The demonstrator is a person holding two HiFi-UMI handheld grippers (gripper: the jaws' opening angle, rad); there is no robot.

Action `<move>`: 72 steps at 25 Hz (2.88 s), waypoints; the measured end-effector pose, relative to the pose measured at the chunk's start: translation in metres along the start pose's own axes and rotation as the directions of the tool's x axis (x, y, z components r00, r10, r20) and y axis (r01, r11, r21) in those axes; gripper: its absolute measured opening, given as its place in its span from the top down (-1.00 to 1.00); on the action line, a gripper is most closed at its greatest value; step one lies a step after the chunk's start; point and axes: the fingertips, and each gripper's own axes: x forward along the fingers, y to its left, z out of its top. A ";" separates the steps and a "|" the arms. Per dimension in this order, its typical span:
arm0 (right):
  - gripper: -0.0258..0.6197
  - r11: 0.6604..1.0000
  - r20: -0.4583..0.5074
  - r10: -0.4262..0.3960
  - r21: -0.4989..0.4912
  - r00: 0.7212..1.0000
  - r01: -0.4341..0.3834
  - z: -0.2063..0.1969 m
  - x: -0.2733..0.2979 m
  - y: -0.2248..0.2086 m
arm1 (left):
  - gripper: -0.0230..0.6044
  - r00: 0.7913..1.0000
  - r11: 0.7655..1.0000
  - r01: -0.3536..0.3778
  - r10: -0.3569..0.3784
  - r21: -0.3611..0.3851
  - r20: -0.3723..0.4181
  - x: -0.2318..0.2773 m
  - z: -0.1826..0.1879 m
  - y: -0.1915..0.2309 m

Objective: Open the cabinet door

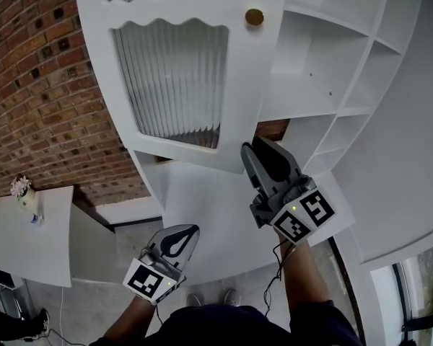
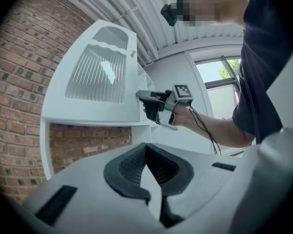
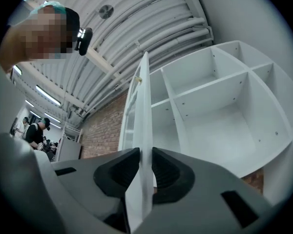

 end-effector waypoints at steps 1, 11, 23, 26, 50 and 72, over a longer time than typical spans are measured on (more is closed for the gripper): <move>0.63 1.000 0.009 0.021 0.000 1.000 -0.021 0.003 -0.007 0.012 | 0.91 1.000 1.000 0.004 -0.004 -0.007 -0.022 -0.001 -0.006 -0.005; 0.66 0.962 0.032 0.240 -0.140 0.970 -0.233 0.018 -0.034 0.169 | 0.91 0.997 0.999 -0.005 0.002 -0.038 -0.072 -0.031 -0.029 -0.039; 0.61 0.924 0.004 0.343 -0.181 0.939 -0.337 0.000 0.002 0.277 | 0.91 0.999 0.998 -0.053 0.053 -0.027 0.003 -0.091 -0.015 -0.027; 0.60 0.918 -0.005 0.355 -0.185 0.935 -0.350 -0.006 0.012 0.294 | 0.91 0.999 0.998 -0.051 0.051 -0.029 0.015 -0.099 -0.015 -0.023; 0.62 0.954 0.019 0.301 -0.003 0.953 -0.301 0.005 -0.015 0.219 | 0.91 0.997 0.997 0.077 -0.076 -0.029 0.024 -0.044 -0.008 -0.041; 0.83 0.995 -0.056 0.098 0.014 0.994 -0.098 -0.011 -0.068 0.105 | 0.91 0.989 0.993 0.121 -0.121 0.000 0.081 0.018 0.026 -0.054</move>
